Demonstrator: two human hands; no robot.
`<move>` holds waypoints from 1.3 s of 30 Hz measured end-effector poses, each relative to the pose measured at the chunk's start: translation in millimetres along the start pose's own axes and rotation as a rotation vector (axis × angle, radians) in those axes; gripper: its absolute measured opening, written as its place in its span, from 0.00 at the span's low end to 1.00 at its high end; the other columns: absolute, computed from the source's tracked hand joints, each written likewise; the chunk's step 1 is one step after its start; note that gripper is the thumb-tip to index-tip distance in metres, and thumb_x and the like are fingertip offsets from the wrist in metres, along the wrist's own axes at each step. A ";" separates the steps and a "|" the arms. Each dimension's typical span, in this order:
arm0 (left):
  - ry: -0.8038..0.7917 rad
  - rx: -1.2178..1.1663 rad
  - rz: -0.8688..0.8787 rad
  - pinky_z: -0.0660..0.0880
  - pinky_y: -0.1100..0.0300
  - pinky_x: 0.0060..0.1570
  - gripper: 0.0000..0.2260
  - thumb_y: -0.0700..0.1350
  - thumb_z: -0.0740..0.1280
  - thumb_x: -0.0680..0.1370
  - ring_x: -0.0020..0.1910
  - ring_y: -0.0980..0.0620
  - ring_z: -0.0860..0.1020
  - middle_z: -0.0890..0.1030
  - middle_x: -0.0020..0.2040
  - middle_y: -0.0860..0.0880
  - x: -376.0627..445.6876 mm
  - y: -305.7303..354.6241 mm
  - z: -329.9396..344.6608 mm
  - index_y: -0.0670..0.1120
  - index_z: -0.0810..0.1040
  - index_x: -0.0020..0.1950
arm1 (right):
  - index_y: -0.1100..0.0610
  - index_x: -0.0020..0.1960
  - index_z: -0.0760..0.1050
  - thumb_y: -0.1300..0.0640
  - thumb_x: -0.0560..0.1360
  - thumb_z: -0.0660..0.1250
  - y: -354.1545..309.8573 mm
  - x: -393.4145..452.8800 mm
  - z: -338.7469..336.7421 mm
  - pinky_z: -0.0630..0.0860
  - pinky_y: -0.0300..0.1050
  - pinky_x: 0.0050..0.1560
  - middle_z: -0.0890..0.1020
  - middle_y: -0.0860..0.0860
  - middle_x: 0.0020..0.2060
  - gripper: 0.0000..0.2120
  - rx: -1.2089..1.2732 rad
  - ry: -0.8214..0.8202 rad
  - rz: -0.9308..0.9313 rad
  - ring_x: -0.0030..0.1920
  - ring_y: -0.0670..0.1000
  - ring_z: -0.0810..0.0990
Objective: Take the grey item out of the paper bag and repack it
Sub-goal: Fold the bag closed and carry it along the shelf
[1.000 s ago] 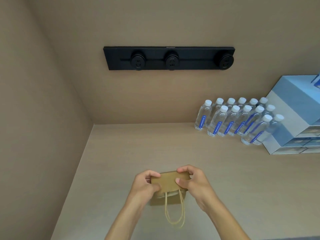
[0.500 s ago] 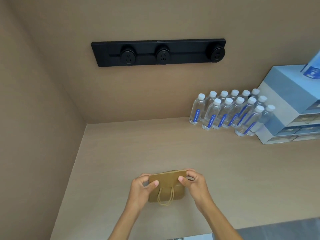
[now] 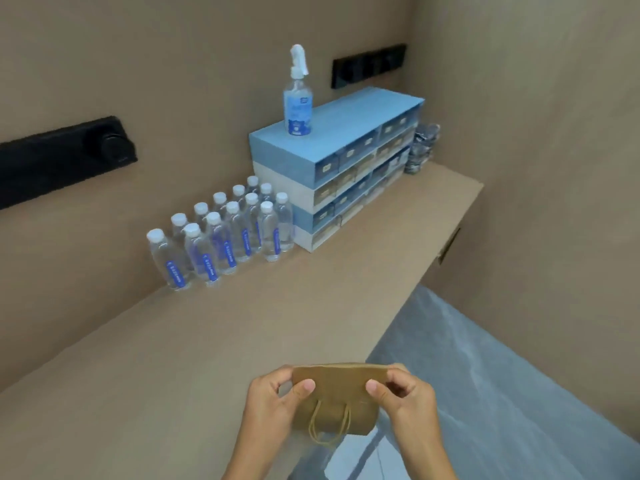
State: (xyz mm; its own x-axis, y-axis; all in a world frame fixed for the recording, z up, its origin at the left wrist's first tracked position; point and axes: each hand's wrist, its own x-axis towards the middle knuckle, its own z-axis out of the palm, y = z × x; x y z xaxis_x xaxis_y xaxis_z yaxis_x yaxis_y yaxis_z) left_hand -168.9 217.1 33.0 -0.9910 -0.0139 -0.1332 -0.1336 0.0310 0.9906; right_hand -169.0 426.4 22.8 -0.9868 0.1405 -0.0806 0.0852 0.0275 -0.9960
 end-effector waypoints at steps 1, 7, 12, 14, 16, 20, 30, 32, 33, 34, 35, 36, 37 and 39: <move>-0.064 0.009 0.003 0.77 0.71 0.38 0.06 0.45 0.73 0.69 0.39 0.60 0.84 0.89 0.40 0.50 11.7 4.5 24.1 0.47 0.89 0.42 | 0.60 0.35 0.84 0.74 0.70 0.71 -0.7 1.6 -23.3 0.74 0.34 0.37 0.81 0.46 0.33 0.11 0.003 0.067 -0.013 0.34 0.44 0.79; -0.357 0.060 0.021 0.78 0.66 0.36 0.07 0.43 0.73 0.68 0.36 0.58 0.82 0.87 0.36 0.50 73.3 19.5 166.7 0.47 0.89 0.43 | 0.63 0.35 0.82 0.74 0.68 0.73 -5.9 19.6 -154.1 0.70 0.39 0.37 0.77 0.51 0.32 0.08 0.009 0.373 -0.051 0.33 0.46 0.74; -0.529 0.099 0.063 0.79 0.62 0.42 0.10 0.49 0.72 0.68 0.42 0.56 0.85 0.89 0.42 0.49 112.6 36.2 261.6 0.49 0.88 0.47 | 0.57 0.31 0.81 0.73 0.70 0.72 -18.0 40.2 -231.0 0.70 0.35 0.37 0.77 0.50 0.31 0.14 0.005 0.523 -0.068 0.32 0.43 0.75; -0.568 0.107 0.072 0.80 0.59 0.44 0.08 0.47 0.72 0.69 0.43 0.54 0.85 0.89 0.43 0.48 128.8 41.5 290.8 0.49 0.88 0.46 | 0.53 0.28 0.79 0.73 0.70 0.71 -20.5 51.0 -252.4 0.68 0.30 0.34 0.77 0.43 0.29 0.18 0.014 0.557 -0.069 0.30 0.40 0.73; -0.609 0.120 0.082 0.80 0.60 0.42 0.07 0.44 0.71 0.71 0.43 0.54 0.86 0.89 0.43 0.48 146.6 46.3 319.6 0.50 0.88 0.46 | 0.54 0.29 0.79 0.71 0.70 0.72 -20.6 65.6 -272.8 0.69 0.32 0.35 0.77 0.43 0.30 0.17 0.027 0.600 -0.060 0.31 0.41 0.74; -0.667 0.122 0.109 0.81 0.60 0.43 0.08 0.44 0.71 0.72 0.45 0.53 0.87 0.89 0.44 0.48 190.6 55.4 375.1 0.51 0.88 0.47 | 0.59 0.35 0.83 0.69 0.71 0.71 -22.7 110.1 -313.0 0.74 0.39 0.40 0.81 0.50 0.34 0.09 0.077 0.672 -0.028 0.35 0.46 0.78; -0.707 0.092 0.128 0.81 0.65 0.41 0.11 0.36 0.71 0.76 0.44 0.55 0.87 0.90 0.44 0.50 362.9 70.8 518.7 0.52 0.88 0.47 | 0.58 0.37 0.84 0.69 0.71 0.71 -41.4 288.9 -421.1 0.73 0.35 0.37 0.80 0.46 0.33 0.09 0.020 0.730 -0.027 0.34 0.43 0.78; -0.692 0.077 0.119 0.81 0.65 0.42 0.10 0.39 0.72 0.76 0.45 0.55 0.87 0.89 0.45 0.50 394.3 79.6 541.1 0.53 0.88 0.47 | 0.56 0.35 0.83 0.69 0.71 0.71 -50.7 326.7 -440.6 0.72 0.33 0.36 0.79 0.44 0.32 0.11 0.012 0.709 -0.033 0.33 0.42 0.77; -0.674 0.073 0.119 0.81 0.66 0.42 0.08 0.40 0.72 0.75 0.45 0.55 0.87 0.89 0.45 0.50 409.4 83.7 550.1 0.52 0.88 0.47 | 0.55 0.34 0.83 0.69 0.72 0.71 -54.5 346.0 -448.9 0.72 0.32 0.35 0.79 0.44 0.31 0.12 0.007 0.693 -0.034 0.33 0.41 0.77; -0.652 0.068 0.120 0.80 0.66 0.42 0.08 0.42 0.72 0.74 0.45 0.55 0.87 0.89 0.45 0.50 424.3 87.4 557.7 0.52 0.88 0.47 | 0.55 0.34 0.83 0.69 0.72 0.71 -57.8 365.3 -455.9 0.72 0.32 0.35 0.79 0.44 0.32 0.13 0.004 0.675 -0.034 0.33 0.41 0.77; -0.628 0.061 0.116 0.80 0.65 0.42 0.07 0.44 0.72 0.73 0.45 0.55 0.87 0.89 0.45 0.50 439.1 91.1 564.0 0.52 0.88 0.47 | 0.56 0.34 0.83 0.69 0.72 0.70 -60.5 384.9 -461.9 0.73 0.34 0.36 0.80 0.45 0.32 0.12 0.006 0.655 -0.031 0.33 0.42 0.78; -0.600 0.055 0.110 0.81 0.64 0.41 0.08 0.44 0.71 0.72 0.45 0.54 0.87 0.89 0.45 0.50 453.8 93.9 569.4 0.52 0.88 0.47 | 0.57 0.35 0.83 0.69 0.72 0.70 -62.7 405.0 -466.8 0.73 0.36 0.38 0.80 0.47 0.33 0.11 0.010 0.630 -0.026 0.34 0.43 0.78; -0.566 0.049 0.100 0.81 0.64 0.41 0.08 0.45 0.71 0.72 0.44 0.54 0.87 0.89 0.44 0.50 468.1 95.8 573.3 0.52 0.88 0.47 | 0.58 0.36 0.83 0.68 0.72 0.71 -64.2 425.6 -470.9 0.74 0.38 0.39 0.80 0.48 0.34 0.09 0.011 0.600 -0.021 0.35 0.44 0.79; -0.480 0.035 0.078 0.82 0.61 0.41 0.08 0.45 0.72 0.71 0.44 0.54 0.87 0.89 0.43 0.50 497.5 95.8 577.6 0.53 0.88 0.46 | 0.58 0.36 0.84 0.69 0.72 0.71 -65.4 469.9 -476.9 0.74 0.39 0.39 0.81 0.48 0.34 0.09 0.003 0.527 -0.017 0.35 0.44 0.79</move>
State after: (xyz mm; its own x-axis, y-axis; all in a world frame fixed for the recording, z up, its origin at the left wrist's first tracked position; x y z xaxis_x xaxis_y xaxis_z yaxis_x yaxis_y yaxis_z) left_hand -680.3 790.5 42.8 -0.8893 0.4524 -0.0666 -0.0508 0.0471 0.9976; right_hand -572.7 962.6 68.8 -0.7846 0.6191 -0.0345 0.0685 0.0313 -0.9972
